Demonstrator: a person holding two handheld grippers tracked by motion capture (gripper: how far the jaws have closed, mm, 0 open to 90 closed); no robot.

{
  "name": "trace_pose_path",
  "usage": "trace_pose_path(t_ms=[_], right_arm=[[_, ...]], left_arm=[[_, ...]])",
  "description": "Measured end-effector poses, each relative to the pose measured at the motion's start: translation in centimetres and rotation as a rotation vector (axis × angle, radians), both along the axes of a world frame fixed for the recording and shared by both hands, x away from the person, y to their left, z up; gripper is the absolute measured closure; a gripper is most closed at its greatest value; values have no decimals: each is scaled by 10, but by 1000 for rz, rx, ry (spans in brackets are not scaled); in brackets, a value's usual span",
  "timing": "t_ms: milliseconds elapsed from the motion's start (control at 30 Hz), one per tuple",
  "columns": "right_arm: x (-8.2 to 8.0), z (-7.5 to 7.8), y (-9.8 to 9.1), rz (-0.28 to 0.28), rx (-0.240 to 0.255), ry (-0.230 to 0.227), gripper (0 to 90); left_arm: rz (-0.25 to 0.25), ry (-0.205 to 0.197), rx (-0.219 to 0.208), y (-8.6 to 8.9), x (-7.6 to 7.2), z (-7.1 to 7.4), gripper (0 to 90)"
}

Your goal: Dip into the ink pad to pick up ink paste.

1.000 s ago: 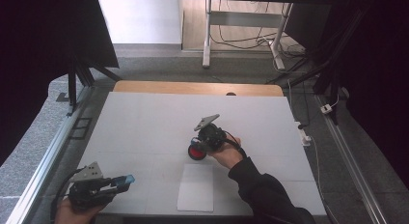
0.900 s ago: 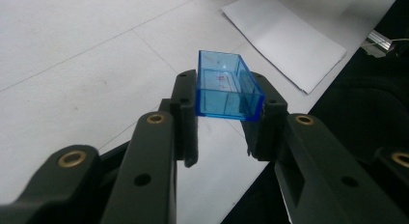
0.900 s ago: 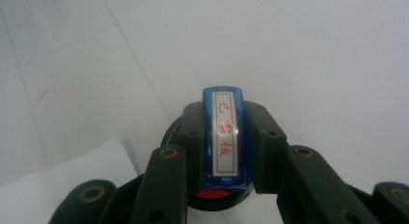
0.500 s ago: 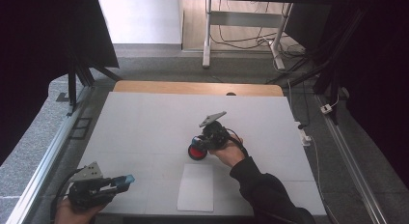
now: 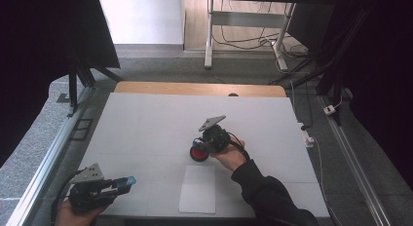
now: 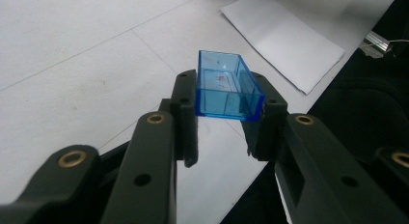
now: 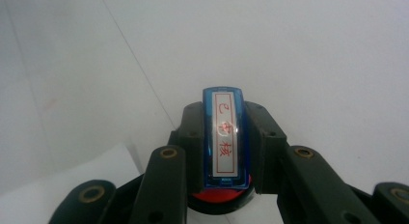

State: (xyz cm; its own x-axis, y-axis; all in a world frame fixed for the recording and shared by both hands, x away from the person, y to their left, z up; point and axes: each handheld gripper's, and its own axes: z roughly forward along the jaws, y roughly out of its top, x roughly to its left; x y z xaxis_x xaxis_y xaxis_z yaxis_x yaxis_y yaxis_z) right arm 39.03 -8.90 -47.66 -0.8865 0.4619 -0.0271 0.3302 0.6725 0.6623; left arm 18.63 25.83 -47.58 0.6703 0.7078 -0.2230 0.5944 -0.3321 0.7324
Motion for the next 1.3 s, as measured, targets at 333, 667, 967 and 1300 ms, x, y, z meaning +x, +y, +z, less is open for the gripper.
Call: trace_pose_path(t_ms=[333,667,967,1300], right_arm=[[4,4,-8,-27,103,114,712],[8,-5,-7,-37,79,151,712],[-2,-2,4,-4,-15,57,713],[-11,-2,11,9,-72,-12,714]], left_arm=[[1,0,1,0,0,0,684],[0,-1,1,0,0,0,684],[4,-1,4,-1,0,0,684],[0,3,4,0,0,0,684]])
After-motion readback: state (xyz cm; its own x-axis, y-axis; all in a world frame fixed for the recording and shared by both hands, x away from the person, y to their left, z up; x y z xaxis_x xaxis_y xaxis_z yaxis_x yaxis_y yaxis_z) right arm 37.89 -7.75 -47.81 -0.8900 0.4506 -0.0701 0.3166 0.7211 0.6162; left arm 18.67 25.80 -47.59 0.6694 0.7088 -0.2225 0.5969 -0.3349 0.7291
